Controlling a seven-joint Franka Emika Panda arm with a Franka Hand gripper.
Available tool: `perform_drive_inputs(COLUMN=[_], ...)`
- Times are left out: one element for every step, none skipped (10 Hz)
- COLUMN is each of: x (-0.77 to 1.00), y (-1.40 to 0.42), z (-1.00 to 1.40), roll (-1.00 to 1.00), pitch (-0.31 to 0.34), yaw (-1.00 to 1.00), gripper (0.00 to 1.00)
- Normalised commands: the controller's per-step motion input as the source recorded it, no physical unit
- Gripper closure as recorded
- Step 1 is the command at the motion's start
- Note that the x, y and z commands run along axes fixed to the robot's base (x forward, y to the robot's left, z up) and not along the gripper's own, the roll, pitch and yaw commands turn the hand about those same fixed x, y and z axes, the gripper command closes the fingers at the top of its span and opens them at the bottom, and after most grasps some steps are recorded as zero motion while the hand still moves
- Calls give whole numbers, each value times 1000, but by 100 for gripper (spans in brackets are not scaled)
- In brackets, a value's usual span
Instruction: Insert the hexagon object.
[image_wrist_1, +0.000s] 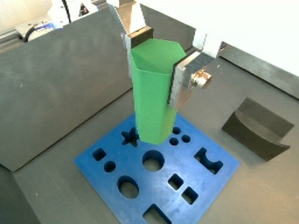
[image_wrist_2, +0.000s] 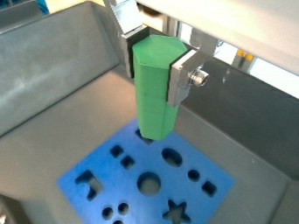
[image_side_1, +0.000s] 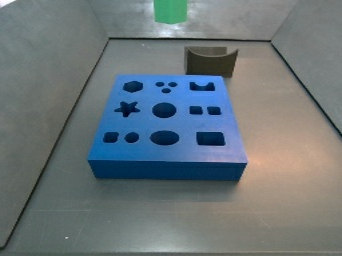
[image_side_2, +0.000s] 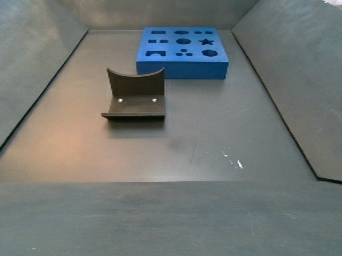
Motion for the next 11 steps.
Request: perform_drive_inputs(x=[-423,-423,-414,-403,-389,-329,-294,-243,-163,-51,0], y=[974,974,977,977,980,989,963,520,0,0,0], z=[-1000,-1000,-1000,-1000,-1000,-1000,-1000,-860,-243,0,0], roll=[63,61,57,56,49,17,0,-70,-80,0,-4], pitch=[-80,-81,-83,-80,-77,-56,-44,-126,-143,-21,-1], yaw=[0,0,0,0,0,0,0,-226,-29,0,0], gripper=[100,100,100,100,100,100,100,100,100,100,100])
